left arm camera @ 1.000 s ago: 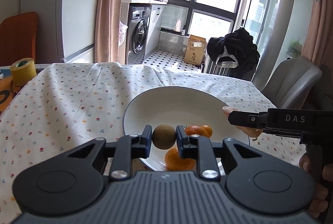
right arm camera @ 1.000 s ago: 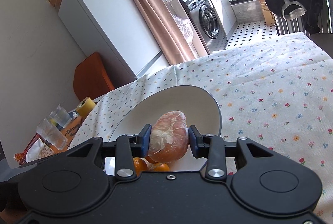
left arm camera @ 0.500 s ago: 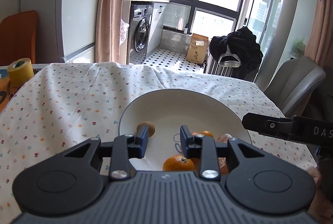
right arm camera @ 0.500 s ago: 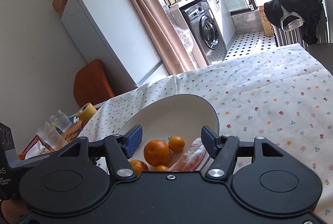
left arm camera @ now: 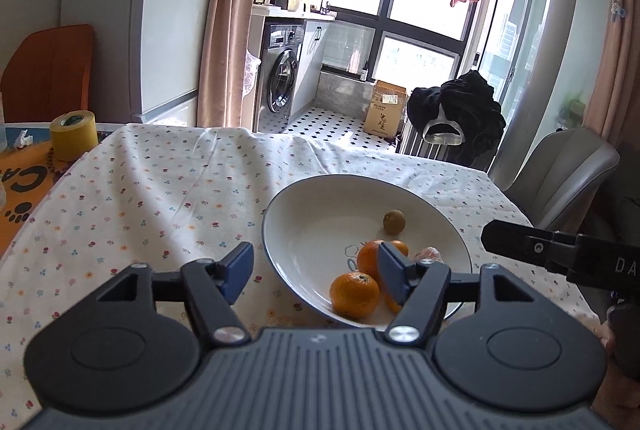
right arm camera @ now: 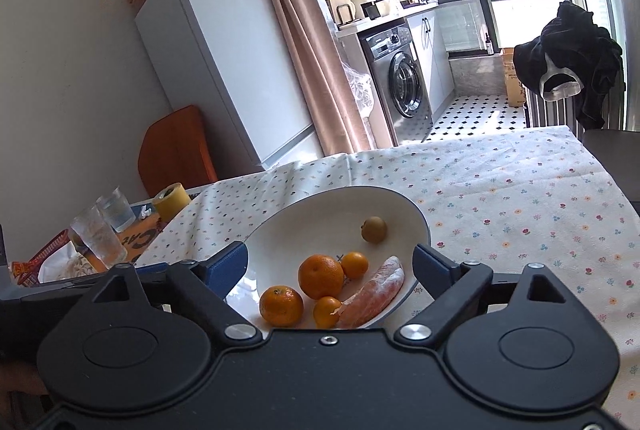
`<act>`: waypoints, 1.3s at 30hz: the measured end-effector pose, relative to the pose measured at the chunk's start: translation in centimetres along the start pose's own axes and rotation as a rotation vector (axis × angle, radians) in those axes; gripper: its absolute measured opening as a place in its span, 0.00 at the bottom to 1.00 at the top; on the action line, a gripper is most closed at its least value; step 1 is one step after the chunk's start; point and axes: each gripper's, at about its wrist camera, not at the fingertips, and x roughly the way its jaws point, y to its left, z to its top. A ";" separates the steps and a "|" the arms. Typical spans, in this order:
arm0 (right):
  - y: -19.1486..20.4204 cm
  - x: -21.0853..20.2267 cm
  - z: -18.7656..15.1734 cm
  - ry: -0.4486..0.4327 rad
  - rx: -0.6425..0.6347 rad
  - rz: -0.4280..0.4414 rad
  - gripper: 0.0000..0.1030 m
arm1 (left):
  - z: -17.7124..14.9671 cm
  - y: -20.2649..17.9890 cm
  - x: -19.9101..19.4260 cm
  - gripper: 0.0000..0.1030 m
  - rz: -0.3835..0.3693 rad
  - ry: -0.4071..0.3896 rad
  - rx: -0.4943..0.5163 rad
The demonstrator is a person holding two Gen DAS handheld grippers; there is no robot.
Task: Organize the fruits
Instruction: 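Open the left tool over the bowl while the right tool releases the pomelo piece, then move both open tools back from the bowl toward the red plums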
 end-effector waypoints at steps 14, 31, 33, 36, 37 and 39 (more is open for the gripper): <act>1.2 -3.6 -0.7 -0.019 -0.024 -0.038 1.00 | -1.0 1.4 -4.4 0.88 -0.003 -0.034 -0.013; 0.7 -5.9 -2.4 0.012 -0.041 0.010 1.00 | -3.5 0.1 -6.2 0.93 -0.042 0.027 0.018; 0.5 -5.8 -2.7 0.023 -0.044 0.013 1.00 | -3.9 0.0 -6.3 0.93 -0.048 0.030 0.016; 0.2 -5.8 -3.2 0.046 -0.042 0.023 1.00 | -4.3 -0.2 -6.4 0.93 -0.057 0.035 0.008; 0.3 -5.9 -3.3 0.052 -0.044 0.024 1.00 | -4.5 -0.2 -6.5 0.93 -0.059 0.036 0.005; 0.1 -6.0 -3.5 0.065 -0.044 0.030 1.00 | -4.7 -0.2 -6.4 0.93 -0.069 0.044 -0.004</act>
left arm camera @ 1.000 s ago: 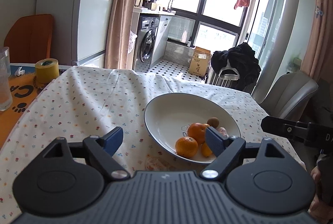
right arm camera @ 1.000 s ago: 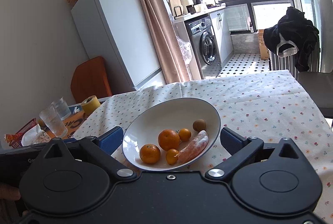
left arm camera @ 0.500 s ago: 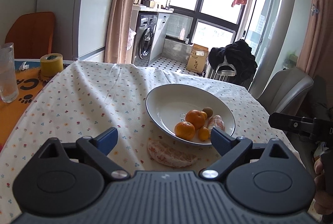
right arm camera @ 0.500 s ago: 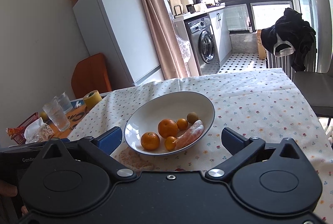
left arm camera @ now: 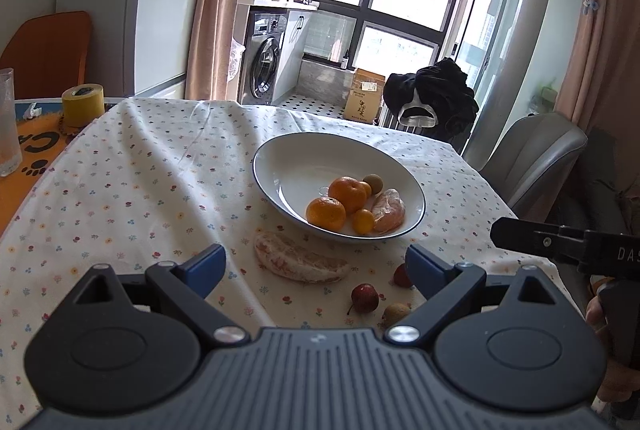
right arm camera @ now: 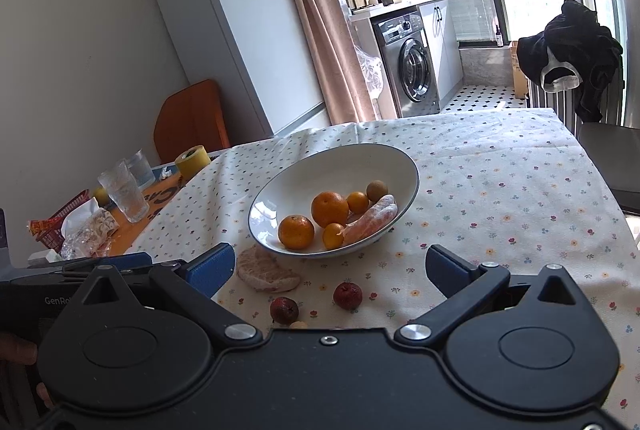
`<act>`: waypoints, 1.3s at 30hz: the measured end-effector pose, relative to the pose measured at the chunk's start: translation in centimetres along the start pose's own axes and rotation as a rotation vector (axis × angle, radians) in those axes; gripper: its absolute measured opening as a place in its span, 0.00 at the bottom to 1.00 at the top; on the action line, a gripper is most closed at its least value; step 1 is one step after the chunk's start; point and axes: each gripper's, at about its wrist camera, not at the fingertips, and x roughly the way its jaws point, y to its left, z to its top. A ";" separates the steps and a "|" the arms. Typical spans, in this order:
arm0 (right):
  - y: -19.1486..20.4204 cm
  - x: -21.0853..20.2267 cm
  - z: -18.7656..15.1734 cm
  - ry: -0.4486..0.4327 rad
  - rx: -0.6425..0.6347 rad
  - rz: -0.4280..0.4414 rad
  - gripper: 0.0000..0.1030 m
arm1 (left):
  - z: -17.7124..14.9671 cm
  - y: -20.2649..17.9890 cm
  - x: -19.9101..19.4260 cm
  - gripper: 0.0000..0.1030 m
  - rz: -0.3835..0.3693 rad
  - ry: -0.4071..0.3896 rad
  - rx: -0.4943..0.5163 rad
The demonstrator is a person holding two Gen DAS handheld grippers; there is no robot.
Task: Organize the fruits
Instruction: 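Move both open tools back from the bowl toward the red plums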
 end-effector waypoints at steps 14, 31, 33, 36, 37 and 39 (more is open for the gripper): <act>0.5 0.0 -1.6 0.069 -0.049 0.055 1.00 | -1.2 -0.2 -0.4 0.91 -0.006 0.017 0.016; -0.5 2.0 -2.4 0.109 -0.046 0.035 0.99 | -1.8 0.0 2.1 0.85 -0.025 0.046 0.010; -0.8 2.3 -2.4 0.108 -0.044 0.035 0.98 | -2.0 -0.2 2.8 0.81 -0.035 0.061 0.015; -1.3 2.8 -2.5 0.117 -0.041 0.041 0.92 | -2.1 -0.5 3.6 0.72 -0.049 0.084 0.018; -1.4 3.0 -2.6 0.123 -0.043 0.042 0.89 | -2.2 -0.5 3.9 0.69 -0.050 0.091 0.018; -1.5 3.4 -2.6 0.128 -0.046 0.042 0.85 | -2.3 -0.8 4.3 0.65 -0.049 0.096 0.019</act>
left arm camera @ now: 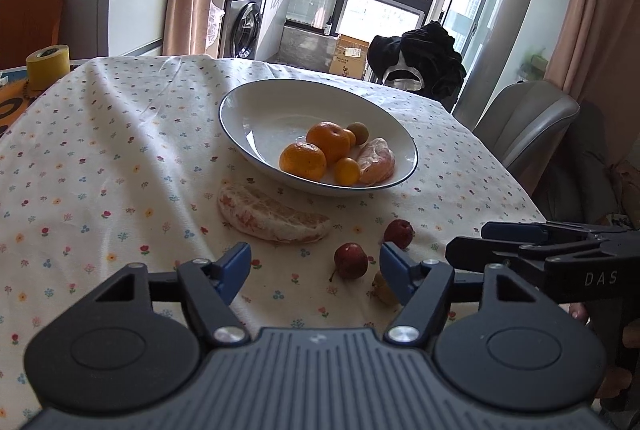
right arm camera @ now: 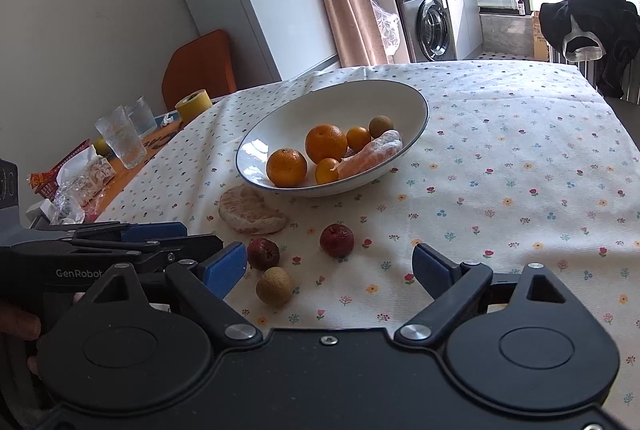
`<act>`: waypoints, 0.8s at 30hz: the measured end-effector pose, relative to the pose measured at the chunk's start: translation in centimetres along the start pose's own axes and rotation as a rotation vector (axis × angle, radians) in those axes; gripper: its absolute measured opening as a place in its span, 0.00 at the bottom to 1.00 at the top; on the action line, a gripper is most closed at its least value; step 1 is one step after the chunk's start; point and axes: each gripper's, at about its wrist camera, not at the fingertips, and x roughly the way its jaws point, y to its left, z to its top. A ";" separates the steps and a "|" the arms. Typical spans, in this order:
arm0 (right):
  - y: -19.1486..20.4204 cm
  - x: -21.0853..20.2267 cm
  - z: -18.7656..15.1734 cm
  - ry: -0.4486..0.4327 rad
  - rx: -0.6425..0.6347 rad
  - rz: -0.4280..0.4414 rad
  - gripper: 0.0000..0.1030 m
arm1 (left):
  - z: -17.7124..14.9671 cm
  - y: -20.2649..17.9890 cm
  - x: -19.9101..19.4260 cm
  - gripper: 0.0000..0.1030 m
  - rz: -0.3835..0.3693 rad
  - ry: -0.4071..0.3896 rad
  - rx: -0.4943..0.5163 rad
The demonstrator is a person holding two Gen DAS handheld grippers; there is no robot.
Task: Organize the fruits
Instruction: 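Move both open tools back from the bowl toward the red plums, then grasp a red plum with the left tool while the right tool grasps another red plum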
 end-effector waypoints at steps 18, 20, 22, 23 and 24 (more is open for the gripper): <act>-2.2 2.4 0.6 0.024 0.030 0.058 0.69 | -0.2 -1.8 4.1 0.27 -0.011 0.066 0.016; -2.1 2.7 0.8 0.031 0.028 0.057 0.69 | -0.1 -1.6 4.3 0.19 -0.022 0.073 0.007; -1.9 3.0 1.0 0.034 0.021 0.057 0.69 | -0.1 -1.3 4.1 0.19 -0.017 0.069 -0.004; -1.8 3.2 1.1 0.034 0.016 0.056 0.69 | 0.0 -1.1 3.9 0.19 -0.010 0.063 -0.008; -1.7 3.3 1.2 0.035 0.013 0.052 0.69 | 0.0 -0.9 3.7 0.19 -0.007 0.059 -0.012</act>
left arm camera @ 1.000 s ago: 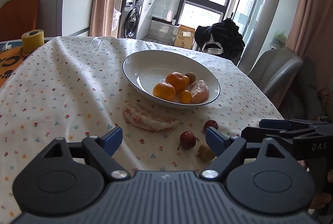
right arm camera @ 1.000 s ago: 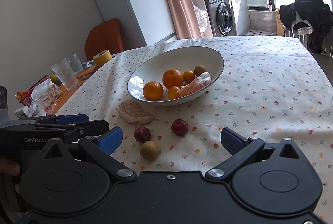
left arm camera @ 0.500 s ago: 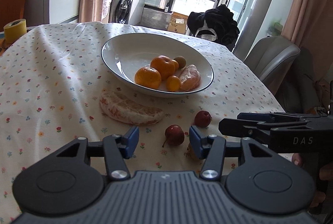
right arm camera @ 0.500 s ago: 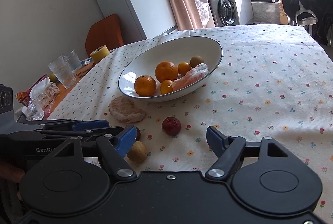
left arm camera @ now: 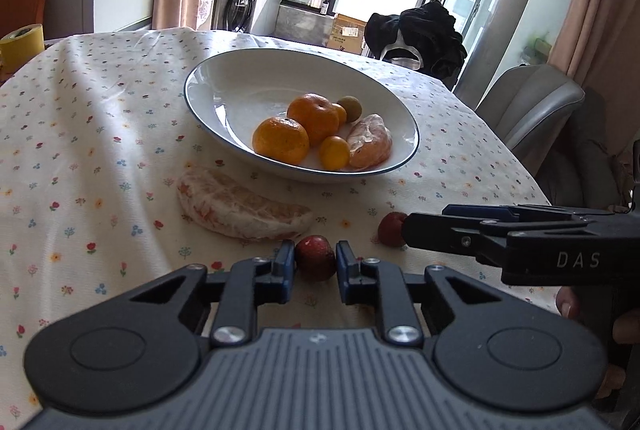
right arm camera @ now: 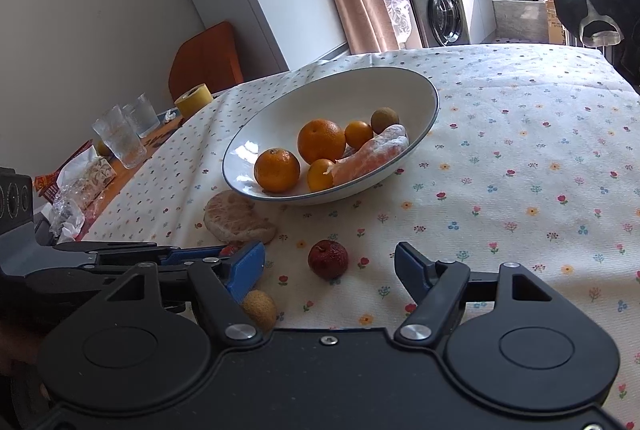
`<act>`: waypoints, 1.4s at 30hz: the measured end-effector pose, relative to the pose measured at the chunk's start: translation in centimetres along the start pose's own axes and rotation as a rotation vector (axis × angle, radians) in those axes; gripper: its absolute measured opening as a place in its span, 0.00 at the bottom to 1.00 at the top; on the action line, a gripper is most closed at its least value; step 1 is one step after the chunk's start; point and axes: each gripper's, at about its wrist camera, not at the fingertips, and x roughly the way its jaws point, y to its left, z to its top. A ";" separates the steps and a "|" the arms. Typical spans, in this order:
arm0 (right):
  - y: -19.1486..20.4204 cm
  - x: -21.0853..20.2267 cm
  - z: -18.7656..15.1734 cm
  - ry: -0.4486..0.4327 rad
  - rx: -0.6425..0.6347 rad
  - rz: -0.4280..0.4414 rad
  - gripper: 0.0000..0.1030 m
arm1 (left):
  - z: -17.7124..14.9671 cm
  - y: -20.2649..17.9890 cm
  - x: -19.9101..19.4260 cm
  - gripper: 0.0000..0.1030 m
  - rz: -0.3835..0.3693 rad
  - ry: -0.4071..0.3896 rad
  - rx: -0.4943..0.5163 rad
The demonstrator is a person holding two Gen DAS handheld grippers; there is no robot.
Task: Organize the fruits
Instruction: 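Grasp a red plum with the left tool while the right tool grasps another red plum, then carry the plum with the left tool while the right tool carries its plum into the bowl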
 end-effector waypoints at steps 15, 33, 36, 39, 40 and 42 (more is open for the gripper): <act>1.8 2.3 0.3 0.063 -0.050 -0.056 0.22 | 0.2 2.2 -2.8 0.19 0.032 -0.057 -0.040; 3.2 0.2 2.7 -0.024 -0.090 -0.055 0.22 | 1.6 2.7 -4.2 0.19 0.035 -0.120 -0.040; 3.3 0.1 3.3 -0.040 -0.101 -0.054 0.22 | 2.2 2.8 -4.2 0.19 0.035 -0.129 -0.037; 3.4 0.3 3.8 -0.049 -0.107 -0.055 0.22 | 2.7 2.8 -4.0 0.19 0.037 -0.134 -0.035; 3.4 0.3 3.9 -0.051 -0.107 -0.055 0.22 | 2.9 2.8 -4.0 0.19 0.038 -0.136 -0.033; 3.3 0.5 4.1 -0.055 -0.106 -0.053 0.22 | 3.3 2.8 -3.8 0.19 0.040 -0.138 -0.031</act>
